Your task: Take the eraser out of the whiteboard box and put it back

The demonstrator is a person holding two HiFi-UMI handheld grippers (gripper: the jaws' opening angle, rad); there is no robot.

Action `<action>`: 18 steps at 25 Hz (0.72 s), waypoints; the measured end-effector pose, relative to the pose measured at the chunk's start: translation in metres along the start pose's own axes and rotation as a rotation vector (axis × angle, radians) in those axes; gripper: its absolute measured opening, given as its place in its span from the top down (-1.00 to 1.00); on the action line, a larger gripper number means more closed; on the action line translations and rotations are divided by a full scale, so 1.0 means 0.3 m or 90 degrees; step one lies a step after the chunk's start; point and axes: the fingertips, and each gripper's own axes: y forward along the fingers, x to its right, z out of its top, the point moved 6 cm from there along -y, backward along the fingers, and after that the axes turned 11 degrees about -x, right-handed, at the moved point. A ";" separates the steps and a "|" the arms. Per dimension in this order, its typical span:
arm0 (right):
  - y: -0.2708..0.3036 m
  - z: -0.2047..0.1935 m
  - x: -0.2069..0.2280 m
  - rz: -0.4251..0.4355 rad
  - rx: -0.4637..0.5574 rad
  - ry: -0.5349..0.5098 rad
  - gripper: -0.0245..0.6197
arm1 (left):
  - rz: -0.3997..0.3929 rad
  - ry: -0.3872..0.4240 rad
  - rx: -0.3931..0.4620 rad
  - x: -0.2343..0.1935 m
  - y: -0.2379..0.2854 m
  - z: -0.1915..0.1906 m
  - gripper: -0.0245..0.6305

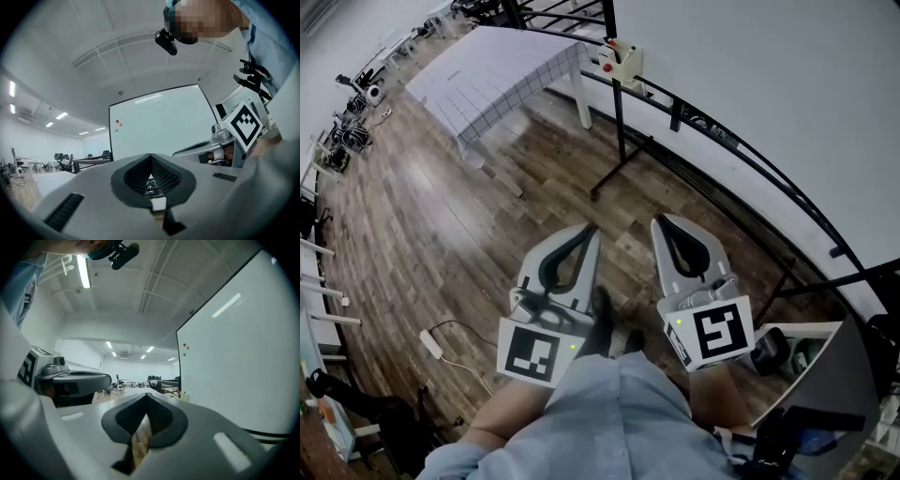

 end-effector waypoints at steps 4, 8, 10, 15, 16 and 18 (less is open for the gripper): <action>0.083 -0.006 0.046 -0.003 -0.012 0.001 0.92 | 0.003 -0.014 0.002 -0.061 0.063 -0.034 0.93; 0.204 0.008 0.089 -0.012 -0.023 0.002 0.92 | -0.003 -0.024 0.019 -0.167 0.158 -0.054 0.93; 0.277 0.025 0.113 -0.015 -0.027 0.011 0.92 | -0.008 -0.030 0.030 -0.229 0.208 -0.054 0.93; 0.484 0.105 0.140 -0.019 -0.015 0.005 0.92 | -0.011 -0.036 0.050 -0.416 0.311 -0.057 0.93; 0.519 0.123 0.141 -0.022 -0.013 0.002 0.92 | -0.013 -0.037 0.054 -0.452 0.326 -0.057 0.93; 0.577 0.160 0.144 -0.030 -0.010 -0.005 0.92 | -0.016 -0.038 0.062 -0.516 0.354 -0.053 0.93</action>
